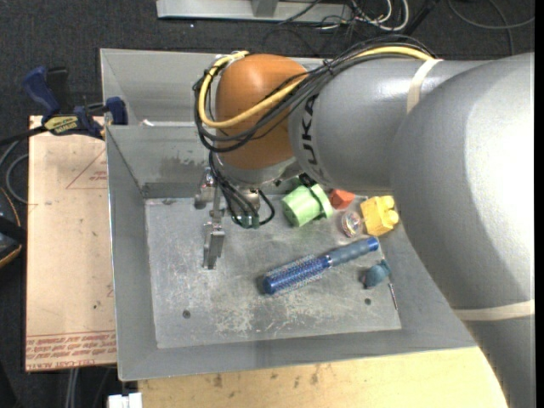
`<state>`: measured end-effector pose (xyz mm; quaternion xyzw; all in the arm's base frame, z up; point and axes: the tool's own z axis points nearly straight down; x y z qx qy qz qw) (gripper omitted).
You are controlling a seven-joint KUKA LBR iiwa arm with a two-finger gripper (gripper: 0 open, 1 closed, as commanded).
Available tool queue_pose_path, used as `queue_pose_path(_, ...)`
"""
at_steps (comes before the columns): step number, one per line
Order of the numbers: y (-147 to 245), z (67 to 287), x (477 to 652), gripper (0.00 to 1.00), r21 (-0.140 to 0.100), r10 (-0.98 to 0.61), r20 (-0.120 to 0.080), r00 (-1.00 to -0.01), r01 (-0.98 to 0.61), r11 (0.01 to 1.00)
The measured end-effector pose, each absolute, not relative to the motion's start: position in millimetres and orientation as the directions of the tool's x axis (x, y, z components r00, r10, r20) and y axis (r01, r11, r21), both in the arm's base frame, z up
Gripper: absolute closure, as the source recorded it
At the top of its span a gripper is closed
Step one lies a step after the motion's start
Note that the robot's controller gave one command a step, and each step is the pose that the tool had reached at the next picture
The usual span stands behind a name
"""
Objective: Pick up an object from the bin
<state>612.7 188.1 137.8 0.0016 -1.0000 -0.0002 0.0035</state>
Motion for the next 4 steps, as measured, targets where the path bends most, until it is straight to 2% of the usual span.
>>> queue_pose_path(1, 235, 73, 575.3, 0.0, 0.002, -0.175, -0.008, -0.985, -0.175, 0.985)
queue_pose_path(2, 184, 190, 622.2, 0.0, 0.0, -0.157, -0.013, -0.988, -0.157, 0.988)
queue_pose_path(3, 135, 129, 474.3, 0.0, 0.0, -0.161, 0.009, -0.987, -0.161, 0.987)
queue_pose_path(4, 151, 73, 505.8, 0.0, 0.003, -0.142, -0.013, -0.99, -0.142, 0.99)
